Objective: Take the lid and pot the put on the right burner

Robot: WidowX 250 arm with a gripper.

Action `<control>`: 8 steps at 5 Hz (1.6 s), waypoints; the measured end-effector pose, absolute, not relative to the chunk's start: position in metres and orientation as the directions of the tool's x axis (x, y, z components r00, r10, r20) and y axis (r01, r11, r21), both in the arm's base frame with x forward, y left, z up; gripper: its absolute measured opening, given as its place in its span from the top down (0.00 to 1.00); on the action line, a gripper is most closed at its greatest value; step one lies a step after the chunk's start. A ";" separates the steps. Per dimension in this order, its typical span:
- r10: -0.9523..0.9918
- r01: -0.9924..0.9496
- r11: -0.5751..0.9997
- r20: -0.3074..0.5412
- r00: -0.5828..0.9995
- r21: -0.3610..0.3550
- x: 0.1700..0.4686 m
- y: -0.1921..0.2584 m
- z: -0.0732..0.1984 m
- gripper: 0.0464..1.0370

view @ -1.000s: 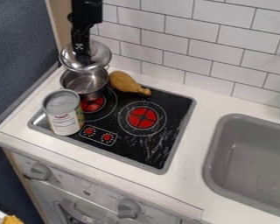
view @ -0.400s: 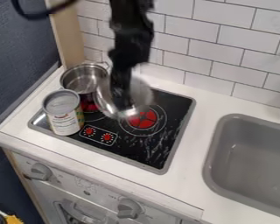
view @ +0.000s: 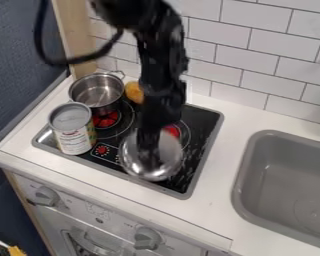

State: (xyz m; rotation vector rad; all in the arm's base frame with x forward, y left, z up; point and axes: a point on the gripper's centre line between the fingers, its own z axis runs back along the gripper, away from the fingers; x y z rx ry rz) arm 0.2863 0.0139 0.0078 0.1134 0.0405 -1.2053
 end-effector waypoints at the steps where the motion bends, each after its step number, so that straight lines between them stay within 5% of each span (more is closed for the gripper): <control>1: -0.935 0.940 0.335 -0.101 0.341 0.067 0.287 0.014 -0.010 0.76; 4: -0.955 0.958 0.279 -0.084 0.284 0.065 0.305 0.017 -0.032 0.70; 6: -0.957 0.961 0.272 -0.088 0.276 0.051 0.303 0.019 -0.031 0.10; 8: -0.950 0.949 0.289 -0.087 0.301 0.128 0.305 0.022 0.014 0.03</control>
